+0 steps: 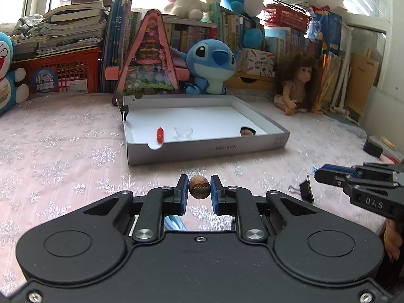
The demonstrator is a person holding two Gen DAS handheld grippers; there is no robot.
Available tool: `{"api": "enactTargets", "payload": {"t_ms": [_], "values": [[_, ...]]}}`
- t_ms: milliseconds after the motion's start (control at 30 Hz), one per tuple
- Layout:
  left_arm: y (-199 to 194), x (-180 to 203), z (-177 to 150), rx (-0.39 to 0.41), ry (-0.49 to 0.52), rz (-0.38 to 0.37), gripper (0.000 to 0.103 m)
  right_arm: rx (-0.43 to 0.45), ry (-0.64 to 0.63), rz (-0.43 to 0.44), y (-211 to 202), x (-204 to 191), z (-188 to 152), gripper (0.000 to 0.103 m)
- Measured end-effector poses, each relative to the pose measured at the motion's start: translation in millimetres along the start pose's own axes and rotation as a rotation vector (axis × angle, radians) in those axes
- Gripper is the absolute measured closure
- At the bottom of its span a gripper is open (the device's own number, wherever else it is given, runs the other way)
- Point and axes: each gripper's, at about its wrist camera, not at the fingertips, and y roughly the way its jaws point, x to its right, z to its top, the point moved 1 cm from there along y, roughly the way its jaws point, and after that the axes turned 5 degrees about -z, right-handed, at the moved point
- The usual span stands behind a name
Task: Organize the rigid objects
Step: 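Carry the brown nut and blue clip with both tools over the white tray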
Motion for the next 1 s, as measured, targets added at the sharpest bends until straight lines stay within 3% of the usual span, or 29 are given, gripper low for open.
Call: {"api": "enactTargets", "payload": {"t_ms": [267,1000], "values": [[10.3,-3.5,16.6,-0.002,-0.049,-0.006,0.086,0.007,0.027,-0.008,6.9,3.5,17.4,0.084],[58.7,-25.7,77.4,0.018,-0.093,0.029,0.086,-0.08,0.18,-0.005,71.2,25.0,64.1,0.084]]}}
